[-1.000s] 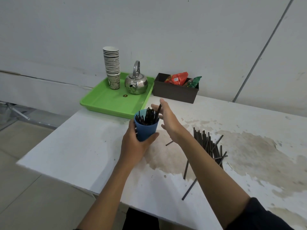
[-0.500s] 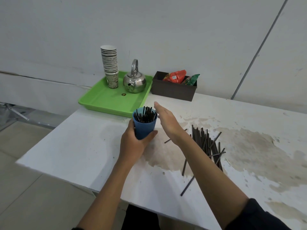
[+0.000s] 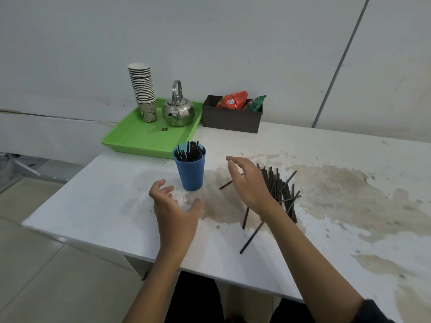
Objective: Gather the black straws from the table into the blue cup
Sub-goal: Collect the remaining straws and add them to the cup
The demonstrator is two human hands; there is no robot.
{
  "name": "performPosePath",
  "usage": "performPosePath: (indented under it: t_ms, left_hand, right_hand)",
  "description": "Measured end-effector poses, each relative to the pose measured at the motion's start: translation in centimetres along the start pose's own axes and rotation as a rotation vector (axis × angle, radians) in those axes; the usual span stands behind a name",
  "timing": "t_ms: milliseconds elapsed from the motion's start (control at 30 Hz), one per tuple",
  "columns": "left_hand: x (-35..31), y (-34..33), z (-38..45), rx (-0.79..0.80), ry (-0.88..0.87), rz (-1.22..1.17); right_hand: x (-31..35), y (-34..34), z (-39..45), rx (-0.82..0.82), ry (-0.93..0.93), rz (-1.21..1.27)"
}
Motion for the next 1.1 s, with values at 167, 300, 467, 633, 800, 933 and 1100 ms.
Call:
performPosePath:
  t_ms: [167, 300, 467, 633, 800, 933, 1100]
  left_hand:
    - [-2.0, -1.4, -2.2, 0.133, -0.157, 0.131]
    - [-3.5, -6.4, -4.1, 0.506, -0.352, 0.450]
    - [-2.9, -11.8, -4.2, 0.690, -0.329, 0.777]
    - [-3.6, -15.1, -2.6, 0.649, -0.308, 0.833]
    - [-4.0, -16.8, -0.8, 0.607, -0.284, 0.846]
    - [-5.2, -17.1, 0.1, 0.532, -0.310, 0.804]
    - [-7.4, -16.4, 2.4, 0.362, -0.238, 0.734]
  right_hand:
    - [-2.9, 3.8, -2.7, -0.057, 0.041, -0.300]
    - [-6.4, 8.3, -5.1, -0.211, -0.045, -0.476]
    - [-10.3, 10.8, -6.5, -0.333, -0.256, -0.398]
    - [-11.4, 10.6, -5.8, -0.287, -0.295, -0.393]
    - [-10.6, 9.7, -5.2, -0.195, -0.237, -0.581]
    - [-10.7, 9.5, -5.1, -0.185, -0.263, -0.536]
    - [-11.5, 10.9, -5.5, -0.320, -0.280, -0.282]
Point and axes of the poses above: each hand's wrist, its own z-axis towards the middle knuckle, its own y-axis out of the back of the hand, x = y × z, the point moved 8 cm from there along z, towards the middle knuckle, and after that the axes turned 9 degrees about x, right-handed, at the moved point
